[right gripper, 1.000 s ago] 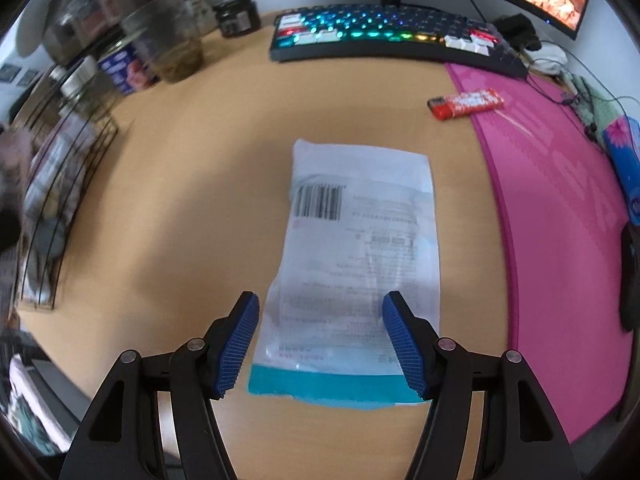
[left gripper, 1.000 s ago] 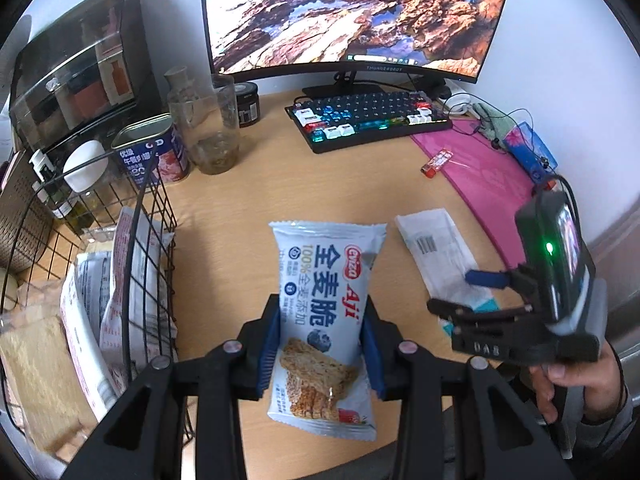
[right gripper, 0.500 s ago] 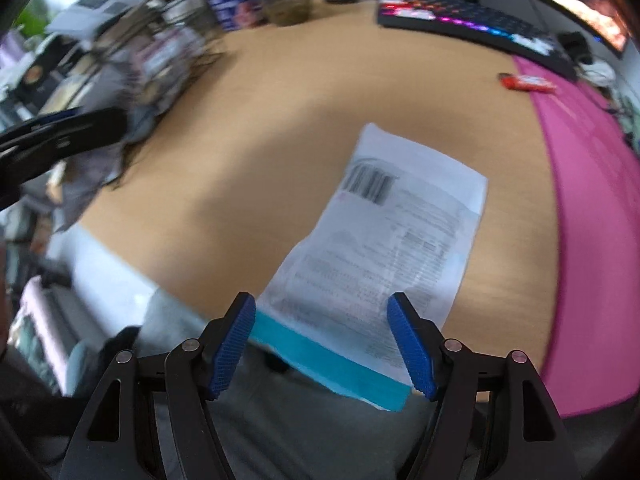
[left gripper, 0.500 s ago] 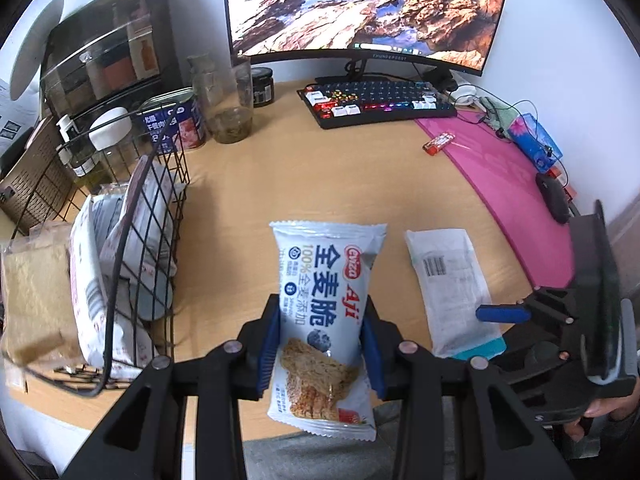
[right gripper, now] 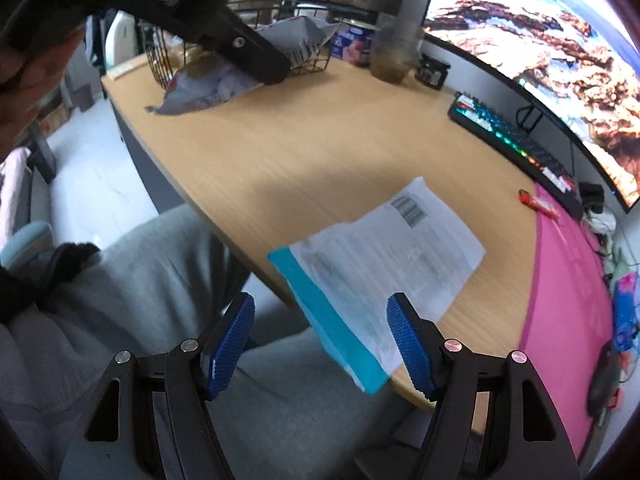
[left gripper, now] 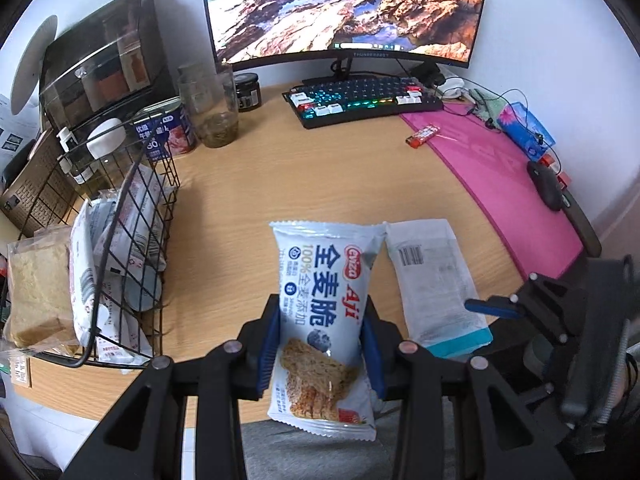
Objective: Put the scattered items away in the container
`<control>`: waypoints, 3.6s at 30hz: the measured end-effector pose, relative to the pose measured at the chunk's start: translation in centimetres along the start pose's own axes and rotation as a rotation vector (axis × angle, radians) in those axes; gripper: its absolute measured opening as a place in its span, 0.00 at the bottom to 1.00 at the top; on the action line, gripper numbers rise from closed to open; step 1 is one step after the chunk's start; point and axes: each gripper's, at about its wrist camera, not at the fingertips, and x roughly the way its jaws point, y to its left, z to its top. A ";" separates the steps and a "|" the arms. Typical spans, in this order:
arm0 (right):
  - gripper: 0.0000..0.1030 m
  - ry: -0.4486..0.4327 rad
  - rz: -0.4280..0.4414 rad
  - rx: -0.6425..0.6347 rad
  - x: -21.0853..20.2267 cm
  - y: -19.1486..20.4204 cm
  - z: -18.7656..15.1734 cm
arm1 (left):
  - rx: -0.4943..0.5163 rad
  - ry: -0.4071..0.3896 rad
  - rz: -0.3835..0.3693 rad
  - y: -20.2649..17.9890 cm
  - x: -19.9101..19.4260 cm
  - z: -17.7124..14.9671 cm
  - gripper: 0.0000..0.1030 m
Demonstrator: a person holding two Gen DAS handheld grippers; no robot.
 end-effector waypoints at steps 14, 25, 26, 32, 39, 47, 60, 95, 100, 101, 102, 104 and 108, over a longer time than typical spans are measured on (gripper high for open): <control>0.44 0.016 -0.046 -0.082 1.0 0.8 -0.9 | -0.013 0.000 -0.003 0.9 -0.1 0.1 0.40; 0.10 -0.003 0.041 -0.022 -1.7 0.7 -1.2 | -0.015 -0.023 -0.008 1.2 -1.4 -0.5 0.40; 0.08 -0.027 0.041 -0.020 -2.3 0.7 -1.0 | -0.016 -0.025 -0.008 1.3 -1.5 -0.6 0.40; 0.04 -0.107 -0.008 0.004 -4.3 0.4 -0.2 | -0.020 -0.033 -0.011 1.7 -1.8 -0.6 0.40; 0.04 -0.187 -0.049 0.037 -6.8 -1.0 1.5 | -0.039 -0.057 -0.003 2.6 -2.6 -0.4 0.40; 0.04 -0.282 -0.101 0.023 -9.4 -2.0 5.5 | -0.062 -0.107 0.015 4.6 -4.1 0.8 0.40; 0.04 -0.421 -0.117 -0.034 -11.9 -0.1 12.6 | -0.075 -0.218 0.042 8.4 -8.4 3.7 0.40; 0.43 -0.508 0.063 -0.106 -5.4 6.8 26.8 | -0.215 -0.241 0.216 22.0 -9.7 3.9 0.67; 0.44 -0.507 0.032 -0.041 -6.8 4.8 25.9 | -0.205 -0.263 0.209 20.2 -10.2 4.3 0.67; 0.44 -0.503 0.021 -0.021 -7.1 4.3 25.6 | -0.203 -0.266 0.208 19.9 -10.3 4.4 0.67; 0.44 -0.499 0.012 -0.001 -7.3 3.8 25.4 | -0.199 -0.272 0.207 19.4 -10.4 4.5 0.68; 0.44 -0.486 -0.012 0.044 -7.8 2.7 24.8 | -0.193 -0.284 0.198 18.4 -10.5 4.7 0.68; 0.44 -0.471 -0.076 0.141 -9.2 0.2 22.8 | -0.170 -0.301 0.173 15.6 -10.2 5.4 0.69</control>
